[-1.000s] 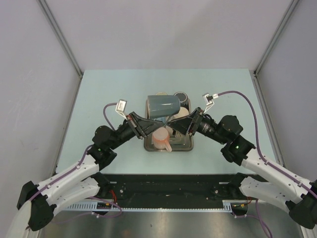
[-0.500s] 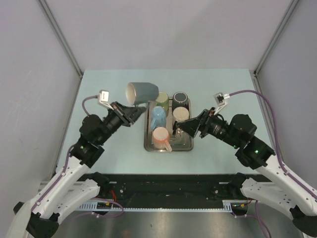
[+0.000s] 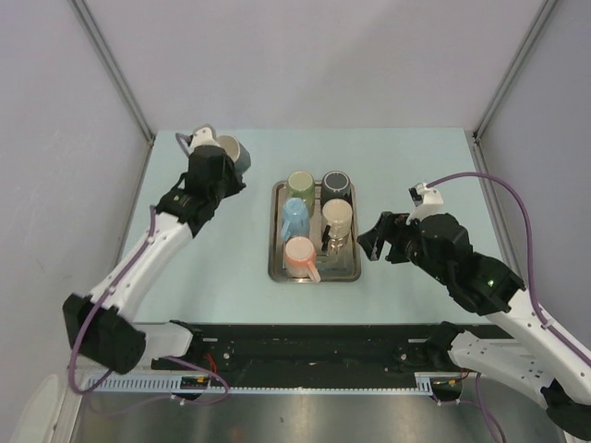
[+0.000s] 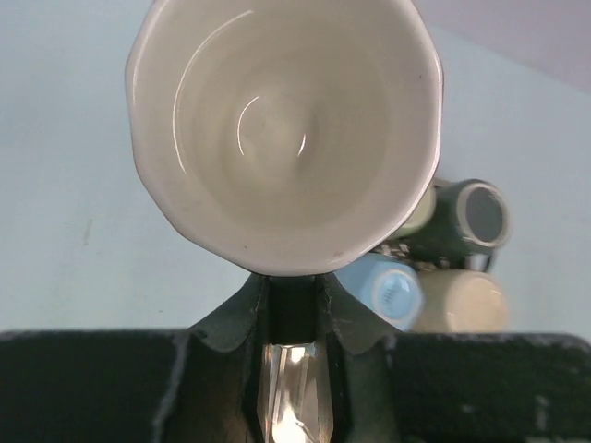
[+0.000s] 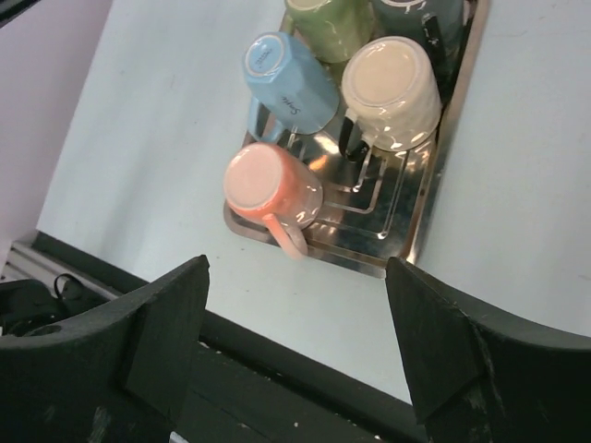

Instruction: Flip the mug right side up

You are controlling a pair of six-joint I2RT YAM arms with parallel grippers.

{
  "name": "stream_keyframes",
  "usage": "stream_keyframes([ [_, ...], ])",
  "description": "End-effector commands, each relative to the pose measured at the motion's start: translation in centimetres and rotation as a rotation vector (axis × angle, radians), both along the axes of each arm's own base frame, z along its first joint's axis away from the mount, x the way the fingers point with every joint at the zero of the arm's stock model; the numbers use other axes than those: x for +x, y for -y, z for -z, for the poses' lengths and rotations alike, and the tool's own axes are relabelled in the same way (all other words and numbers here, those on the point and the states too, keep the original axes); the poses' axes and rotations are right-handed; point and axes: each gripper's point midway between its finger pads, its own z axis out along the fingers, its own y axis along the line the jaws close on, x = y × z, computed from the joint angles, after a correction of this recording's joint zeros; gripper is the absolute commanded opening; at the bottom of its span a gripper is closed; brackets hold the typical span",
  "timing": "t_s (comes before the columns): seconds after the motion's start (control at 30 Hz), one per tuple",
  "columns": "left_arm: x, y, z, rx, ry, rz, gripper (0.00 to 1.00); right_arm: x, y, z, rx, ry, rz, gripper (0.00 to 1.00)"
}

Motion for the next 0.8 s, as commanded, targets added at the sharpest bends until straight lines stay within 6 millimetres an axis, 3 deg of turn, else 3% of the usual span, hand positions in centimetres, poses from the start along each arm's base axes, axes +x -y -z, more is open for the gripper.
stream_keyframes([
  [0.0, 4.8, -3.0, -2.4, 0.055, 0.05, -0.123, 0.0, 0.6, 1.7, -0.5, -0.064, 0.051, 0.054, 0.83],
  [0.03, 5.7, -3.1, -2.8, 0.056, 0.054, -0.13, 0.0, 0.7, 1.8, -0.4, -0.074, 0.051, 0.054, 0.83],
  [0.1, 7.6, -3.6, -1.0, 0.072, 0.01, -0.141, 0.0, 0.9, 1.9, -0.2, -0.084, 0.048, 0.061, 0.83],
  [0.17, 8.9, -4.2, -0.9, 0.079, 0.002, -0.147, 0.0, 1.1, 1.9, 0.4, -0.103, 0.033, 0.061, 0.83],
  [0.2, 9.9, -4.2, 0.9, 0.089, -0.037, -0.142, 0.0, 1.2, 1.8, 0.5, -0.106, 0.032, 0.06, 0.84],
  [0.27, 11.3, -4.5, 1.8, 0.093, -0.058, -0.138, 0.0, 1.6, 1.7, 1.3, -0.125, 0.015, 0.062, 0.84],
  [0.3, 12.3, -4.2, 4.0, 0.099, -0.103, -0.119, 0.0, 1.7, 1.8, 1.8, -0.135, 0.005, 0.066, 0.84],
  [0.37, 13.5, -4.0, 5.5, 0.118, -0.143, -0.107, 0.0, 2.2, 1.7, 2.4, -0.141, -0.009, 0.072, 0.84],
  [0.4, 14.2, -3.9, 7.5, 0.131, -0.187, -0.105, 0.0, 2.4, 1.8, 2.9, -0.146, -0.018, 0.078, 0.85],
  [0.77, 17.4, -4.3, 9.7, 0.138, -0.208, -0.109, 0.0, 4.4, 1.9, 4.0, -0.123, -0.053, 0.089, 0.85],
])
